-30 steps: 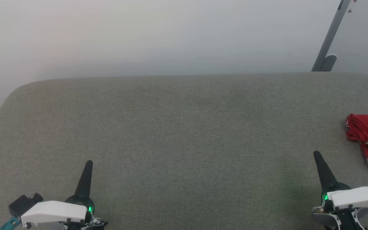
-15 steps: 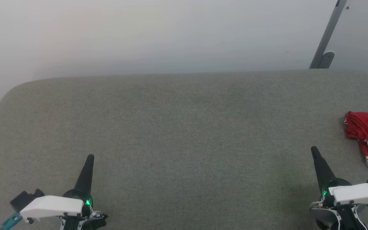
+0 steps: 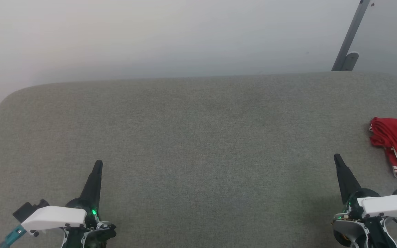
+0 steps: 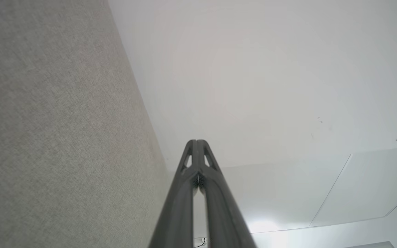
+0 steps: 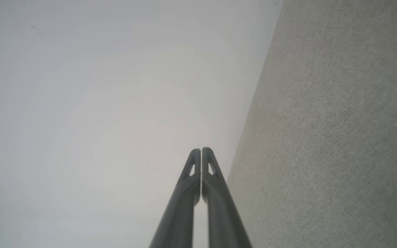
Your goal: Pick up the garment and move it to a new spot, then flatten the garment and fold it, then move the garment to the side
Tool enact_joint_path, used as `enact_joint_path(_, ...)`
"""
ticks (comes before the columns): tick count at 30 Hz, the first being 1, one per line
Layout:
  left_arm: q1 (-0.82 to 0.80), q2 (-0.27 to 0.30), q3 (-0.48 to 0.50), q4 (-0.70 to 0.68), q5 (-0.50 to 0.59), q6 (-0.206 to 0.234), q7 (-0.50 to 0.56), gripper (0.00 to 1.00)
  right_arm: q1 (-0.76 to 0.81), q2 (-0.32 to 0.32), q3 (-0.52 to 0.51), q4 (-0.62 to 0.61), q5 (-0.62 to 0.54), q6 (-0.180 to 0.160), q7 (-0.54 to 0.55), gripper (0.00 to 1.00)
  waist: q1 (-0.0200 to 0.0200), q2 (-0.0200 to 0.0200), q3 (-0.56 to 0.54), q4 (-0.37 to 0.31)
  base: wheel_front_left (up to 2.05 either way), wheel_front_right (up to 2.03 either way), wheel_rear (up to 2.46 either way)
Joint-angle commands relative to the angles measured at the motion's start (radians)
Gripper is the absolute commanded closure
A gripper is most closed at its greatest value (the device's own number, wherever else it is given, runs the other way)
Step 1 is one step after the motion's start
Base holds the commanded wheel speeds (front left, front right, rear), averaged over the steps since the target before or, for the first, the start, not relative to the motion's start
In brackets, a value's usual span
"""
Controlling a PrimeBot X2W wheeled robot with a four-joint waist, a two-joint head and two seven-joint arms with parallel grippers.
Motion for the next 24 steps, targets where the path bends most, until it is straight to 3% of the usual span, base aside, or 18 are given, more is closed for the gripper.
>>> enact_joint_path(1, -0.016, -0.002, 0.005, 0.003, -0.029, -0.003, 0.008, 1.0, -0.017, 0.005, -0.004, 0.004, 0.02, 0.0, 0.008, 1.0, 0.0, 0.0, 0.001, -0.001, 0.0, 0.0, 0.0)
enact_joint_path(12, -0.031, -0.006, 0.006, 0.009, -0.096, -0.003, 0.026, 1.0, -0.024, 0.015, -0.008, 0.007, 0.082, 0.0, 0.024, 1.0, 0.0, 0.0, 0.009, -0.009, 0.0, 0.0, 0.0)
enact_joint_path(24, -0.032, -0.006, 0.005, 0.008, -0.097, -0.003, 0.027, 1.0, -0.024, 0.015, -0.008, 0.007, 0.08, 0.0, 0.024, 1.0, 0.0, 0.0, 0.009, -0.009, 0.0, 0.0, 0.0)
